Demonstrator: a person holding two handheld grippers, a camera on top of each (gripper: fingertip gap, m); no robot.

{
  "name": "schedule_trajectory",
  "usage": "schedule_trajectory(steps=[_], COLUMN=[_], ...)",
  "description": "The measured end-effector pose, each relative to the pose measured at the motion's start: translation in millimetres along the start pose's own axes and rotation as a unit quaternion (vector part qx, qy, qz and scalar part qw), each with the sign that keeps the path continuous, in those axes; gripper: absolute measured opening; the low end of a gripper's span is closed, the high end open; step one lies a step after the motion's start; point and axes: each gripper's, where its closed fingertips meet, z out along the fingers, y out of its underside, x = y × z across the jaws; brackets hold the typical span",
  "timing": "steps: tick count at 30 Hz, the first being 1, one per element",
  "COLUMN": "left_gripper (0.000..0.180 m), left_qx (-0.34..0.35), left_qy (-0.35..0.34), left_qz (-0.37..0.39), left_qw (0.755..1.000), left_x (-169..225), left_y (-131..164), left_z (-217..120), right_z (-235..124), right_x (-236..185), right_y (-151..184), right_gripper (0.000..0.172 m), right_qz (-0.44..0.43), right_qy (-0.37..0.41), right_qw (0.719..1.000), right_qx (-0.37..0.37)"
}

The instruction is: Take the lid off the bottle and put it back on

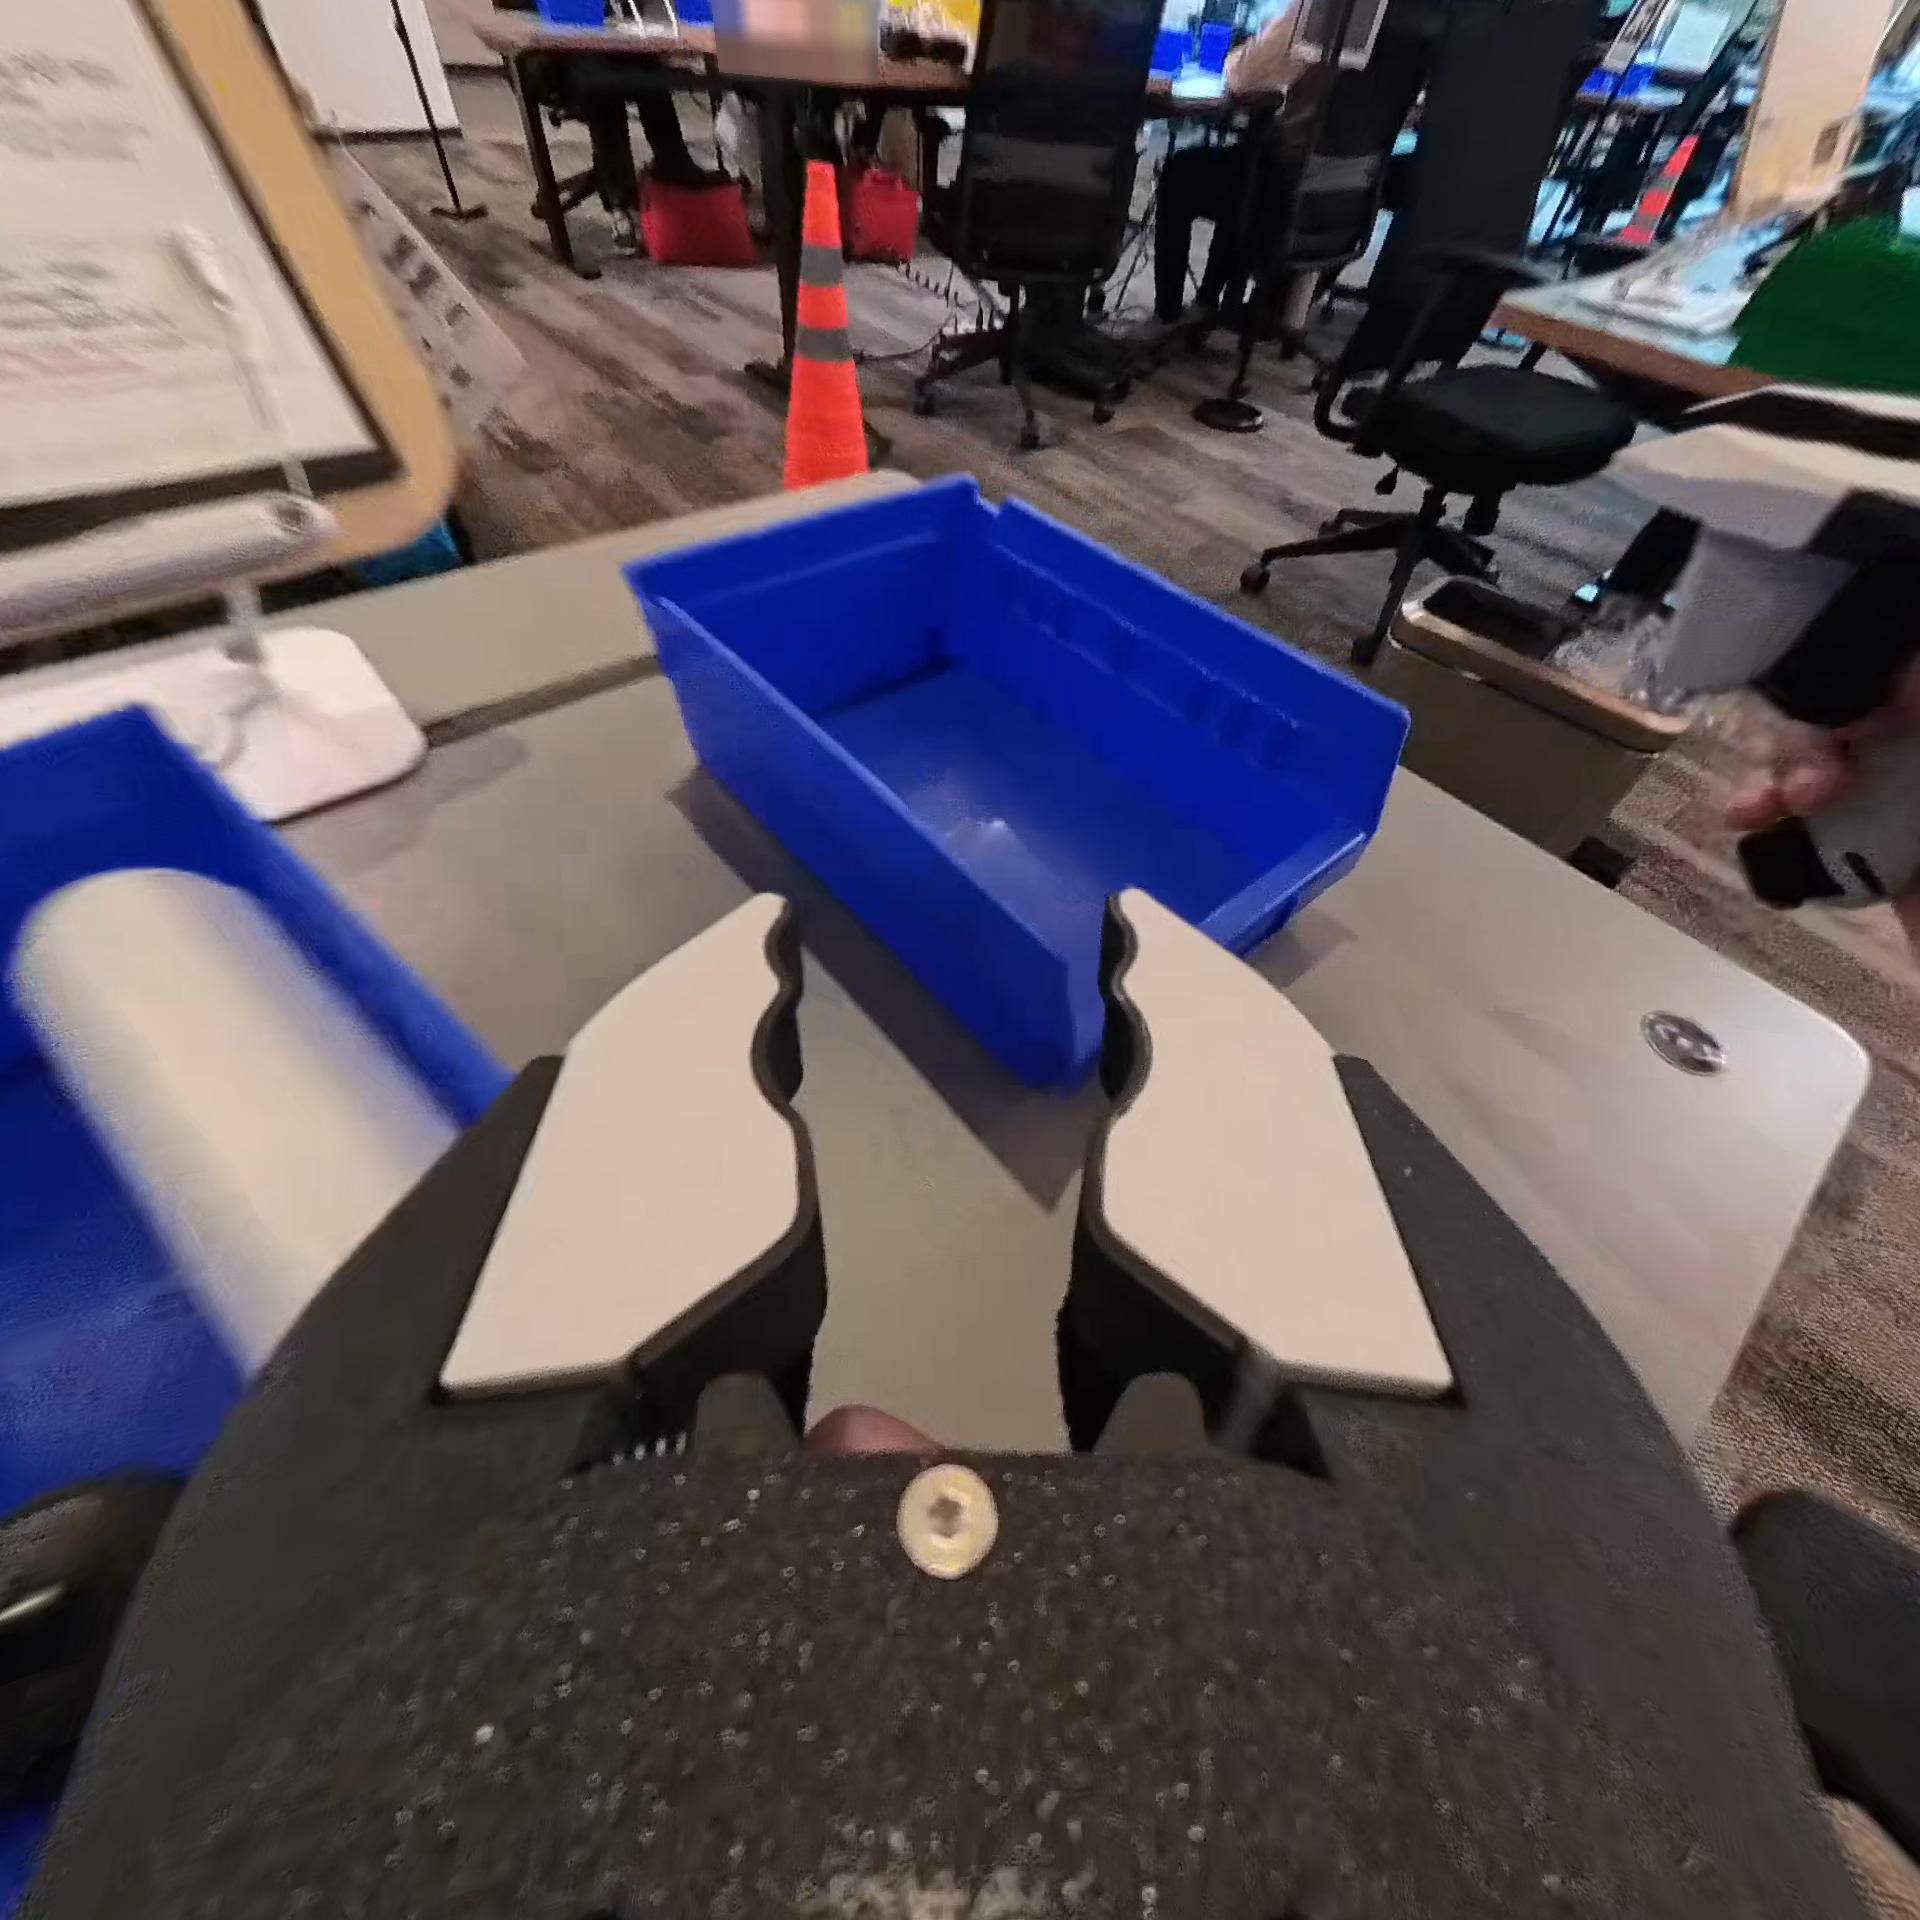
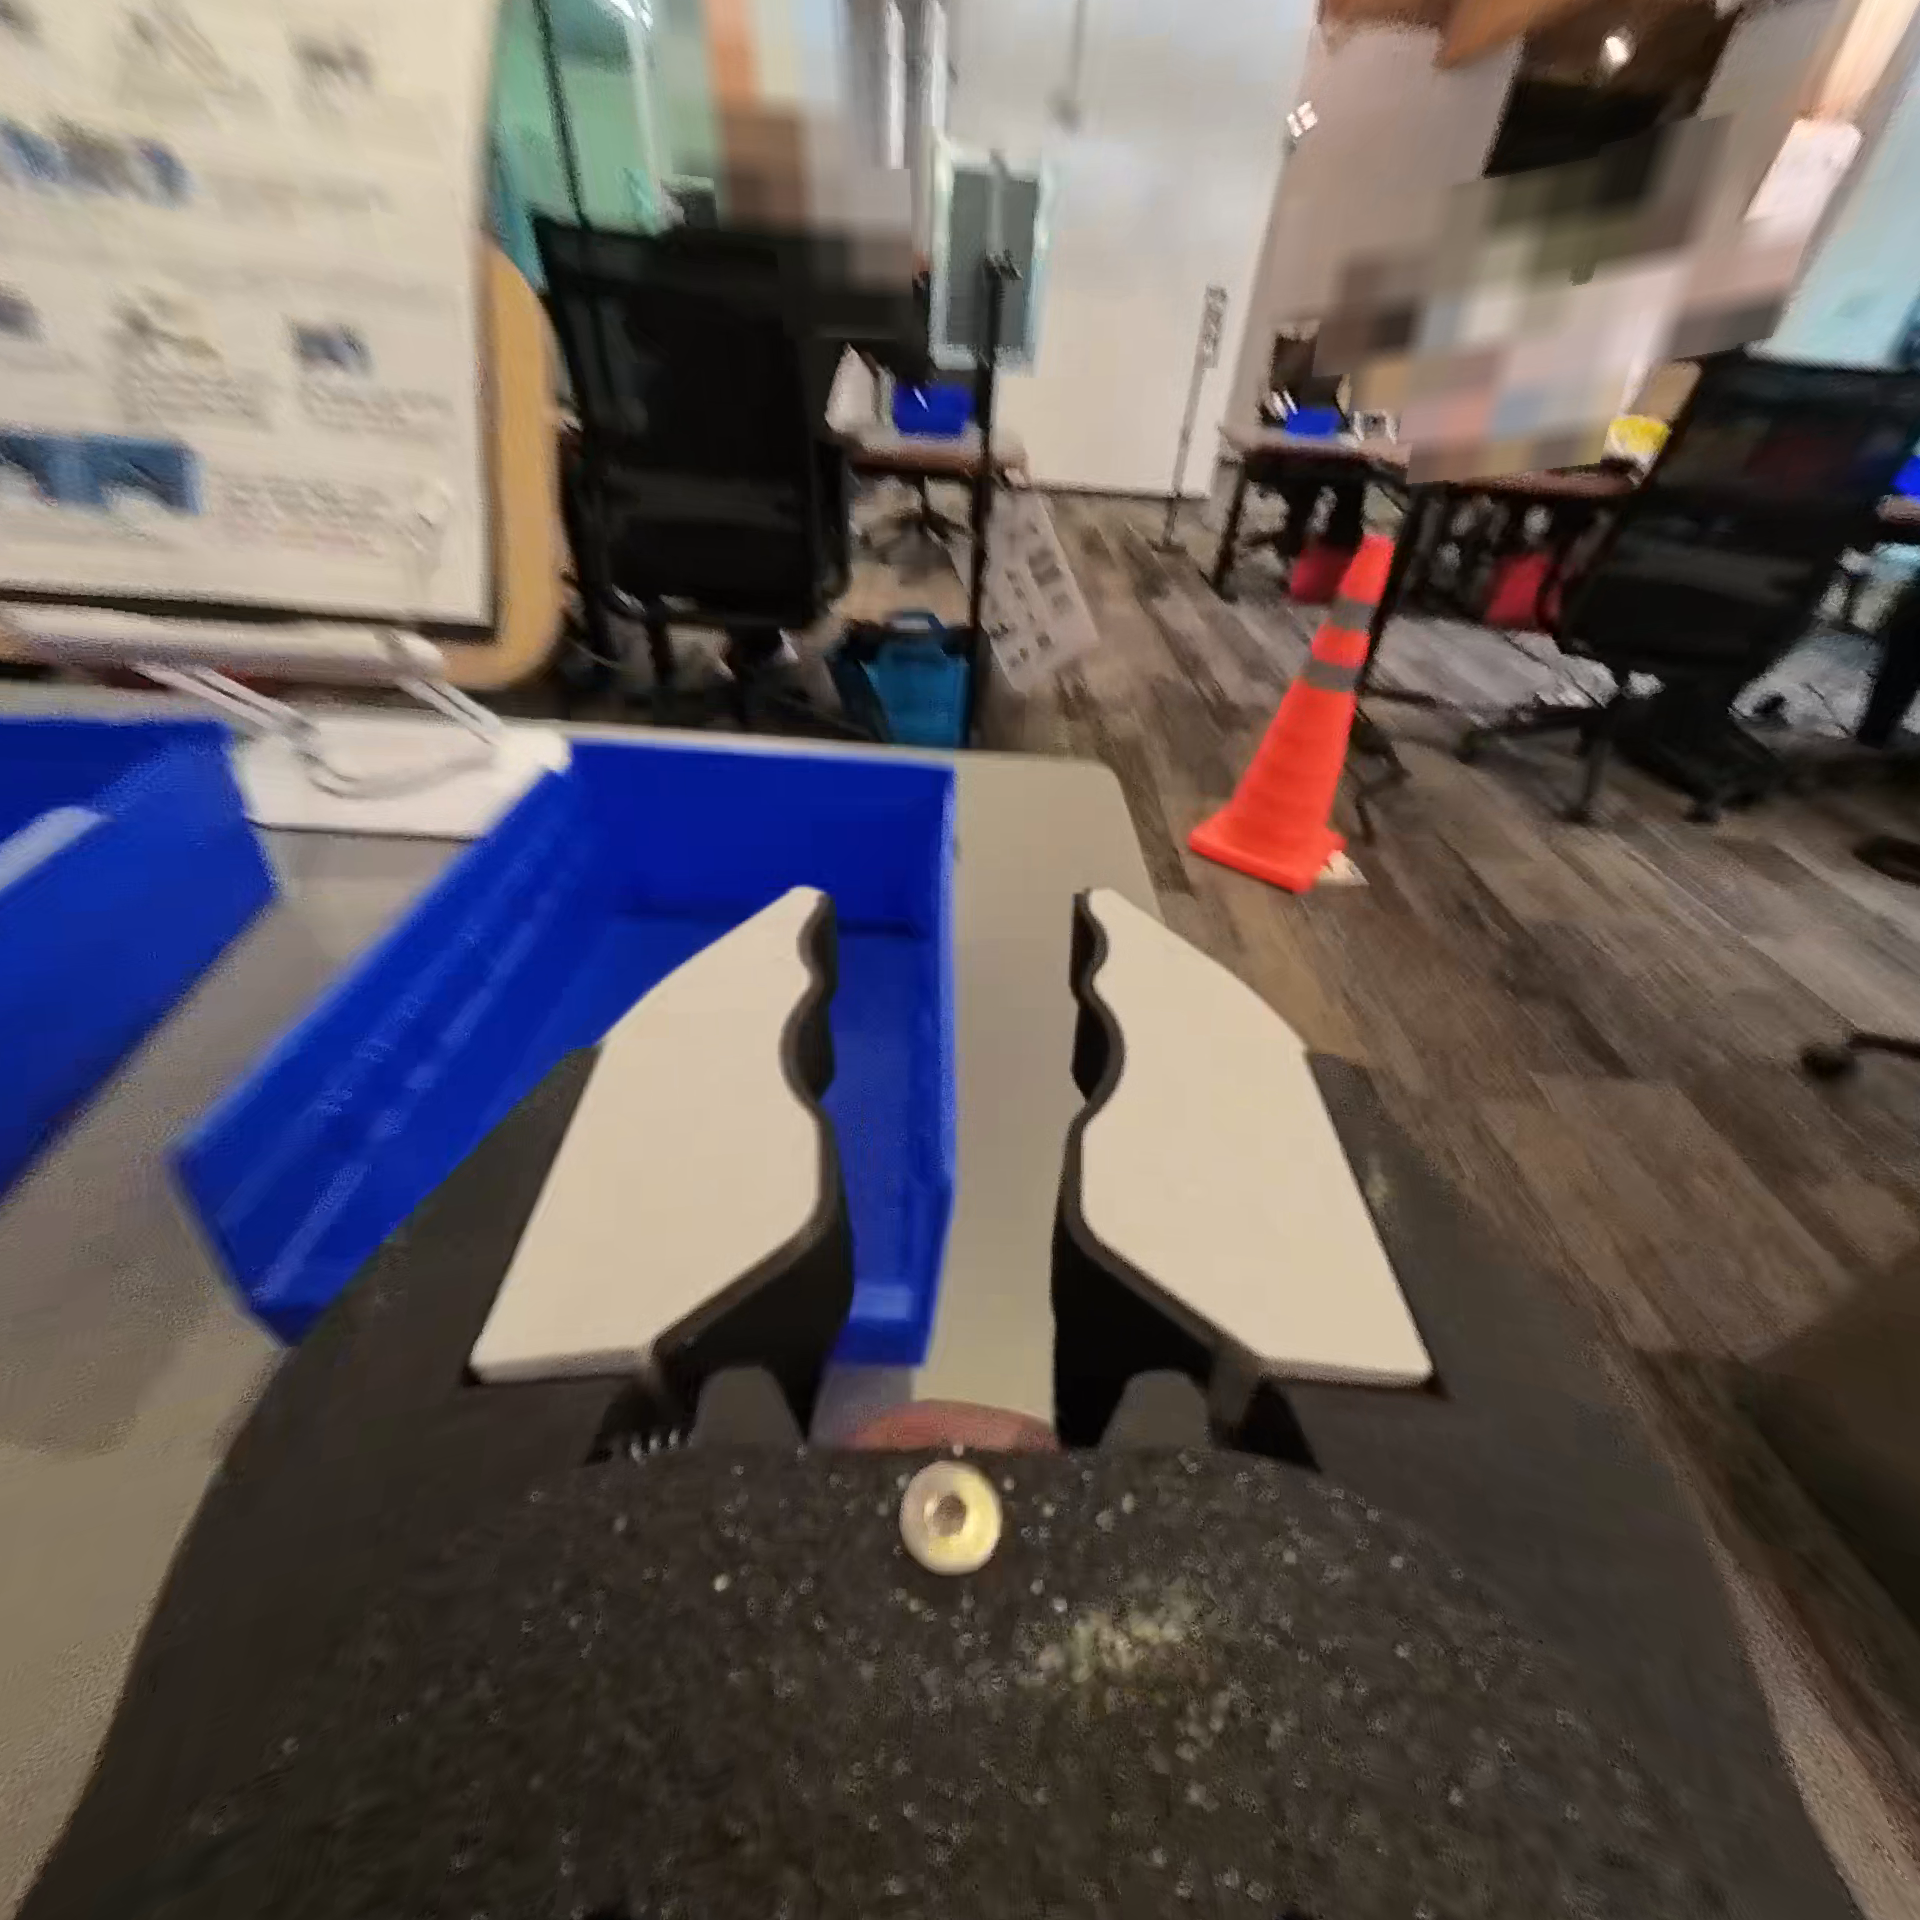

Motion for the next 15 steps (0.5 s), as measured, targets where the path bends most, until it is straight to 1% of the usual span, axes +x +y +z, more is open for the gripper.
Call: schedule_trajectory(steps=[2,3,4,5,6,9,11,12,15], left_gripper=[0.054,0.055,0.055,0.054,0.054,0.056,0.059,0.061,0.063], left_qx=[0.000,-0.002,-0.001,-0.002,-0.008,-0.037,-0.057,-0.065,-0.067], left_qy=[-0.017,-0.041,-0.074,-0.110,-0.142,-0.211,-0.232,-0.239,-0.254], left_qz=[0.013,0.025,0.035,0.040,0.037,0.006,-0.009,-0.016,-0.045], left_qw=[1.000,0.999,0.997,0.993,0.989,0.977,0.971,0.969,0.964], left_x=[-29.3,-49.4,-72.5,-96.4,-118.2,-171.1,-193.1,-200.9,-215.7], left_y=[-8.5,-10.0,-9.8,-6.0,2.0,44.6,78.1,94.1,129.1], left_z=[-30.9,-45.9,-61.0,-76.0,-90.1,-122.7,-134.0,-136.8,-138.2], right_z=[-17.8,-27.1,-35.4,-40.8,-43.3,-40.7,-31.4,-23.0,6.0], right_x=[-20.7,-34.6,-49.4,-64.3,-78.8,-120.4,-152.5,-168.7,-220.2], right_y=[-33.0,-47.5,-59.4,-66.6,-70.7,-77.6,-74.7,-67.0,-21.7], right_gripper=[0.053,0.058,0.058,0.050,0.050,0.065,0.071,0.074,0.075], right_qz=[0.009,0.014,0.019,0.023,0.025,0.050,0.079,0.099,0.125], right_qy=[-0.058,-0.094,-0.128,-0.158,-0.183,-0.228,-0.243,-0.239,-0.216], right_qw=[0.997,0.993,0.987,0.982,0.978,0.967,0.961,0.961,0.968], right_qx=[0.046,0.071,0.093,0.102,0.101,0.101,0.104,0.092,0.016])
